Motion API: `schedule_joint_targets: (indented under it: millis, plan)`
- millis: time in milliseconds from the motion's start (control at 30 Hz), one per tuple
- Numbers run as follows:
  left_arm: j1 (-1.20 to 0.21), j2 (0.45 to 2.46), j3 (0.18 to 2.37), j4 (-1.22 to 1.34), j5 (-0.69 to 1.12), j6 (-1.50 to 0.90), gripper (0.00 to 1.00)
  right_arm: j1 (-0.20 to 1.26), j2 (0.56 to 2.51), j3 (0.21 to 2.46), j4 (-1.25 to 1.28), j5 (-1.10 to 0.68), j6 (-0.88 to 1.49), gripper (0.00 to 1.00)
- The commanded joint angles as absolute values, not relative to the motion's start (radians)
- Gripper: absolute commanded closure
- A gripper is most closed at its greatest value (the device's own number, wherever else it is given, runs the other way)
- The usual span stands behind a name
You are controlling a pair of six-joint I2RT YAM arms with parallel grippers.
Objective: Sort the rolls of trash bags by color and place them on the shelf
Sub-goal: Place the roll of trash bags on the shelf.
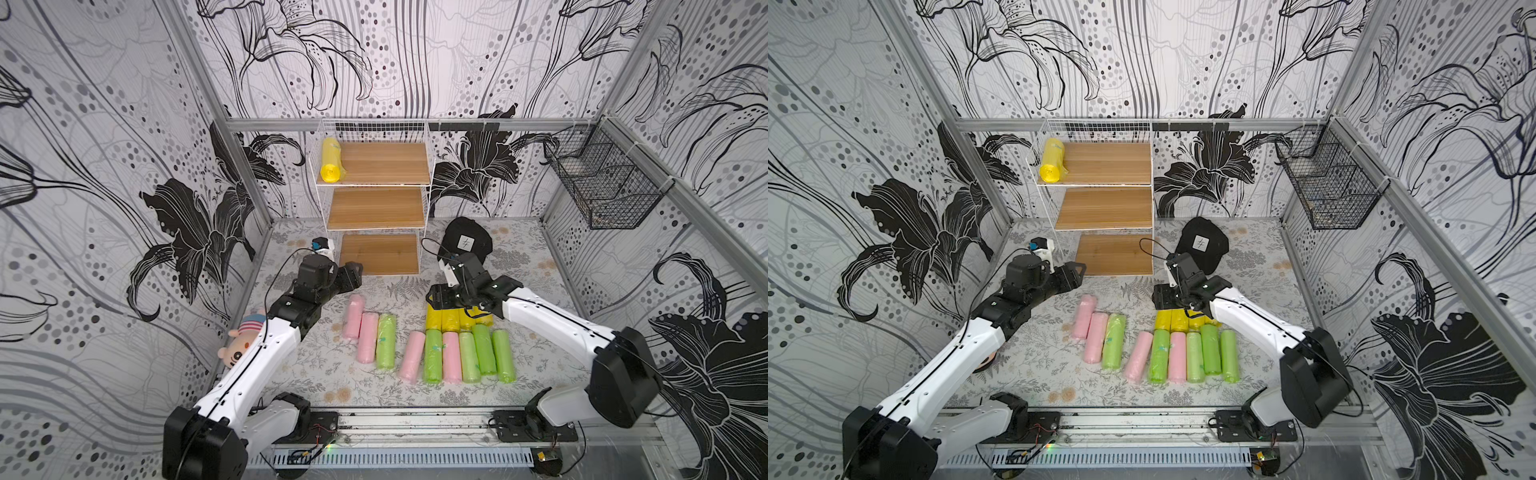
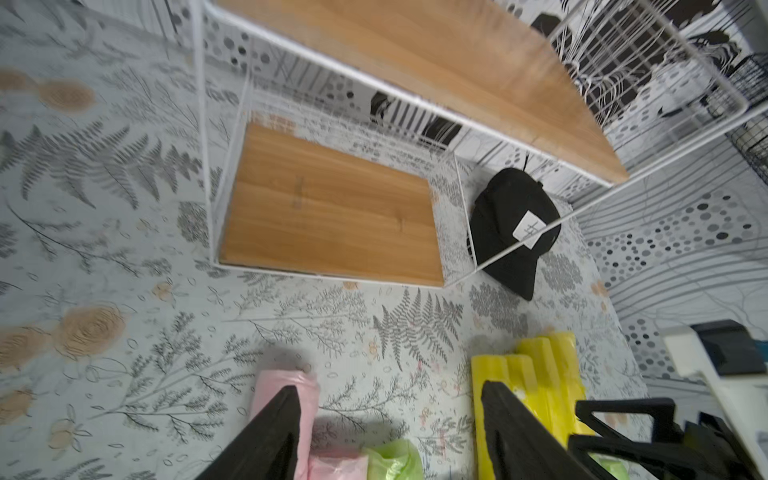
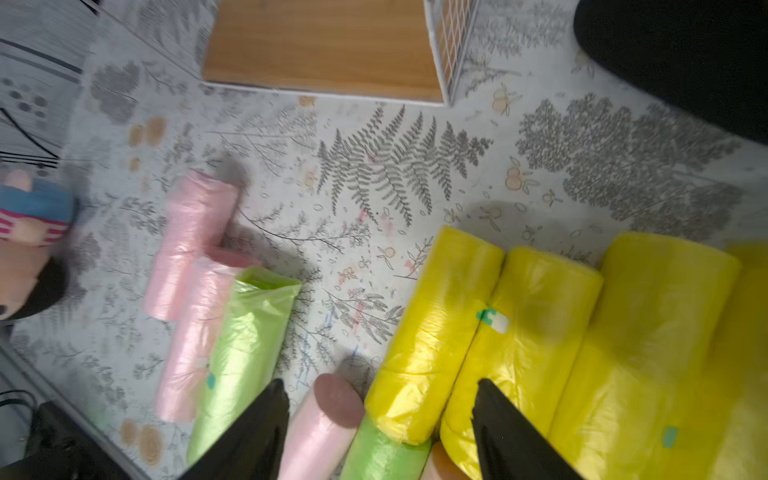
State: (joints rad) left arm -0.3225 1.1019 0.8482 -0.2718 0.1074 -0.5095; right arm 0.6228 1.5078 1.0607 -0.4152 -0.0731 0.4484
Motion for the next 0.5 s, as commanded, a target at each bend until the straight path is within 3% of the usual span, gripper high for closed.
schedule_joint_targets:
  millis: [0, 467]
  plan:
    - [-0.340, 1.098, 0.829, -0.151, 0.141, -0.538, 0.28, 0.628, 1.589, 1.108, -0.423, 0.025, 0.481, 0.30]
    - [-0.348, 1.114, 0.815, -0.131, 0.148, -0.481, 0.26, 0.661, 1.819, 1.229, -0.455, 0.070, 0.521, 0.33]
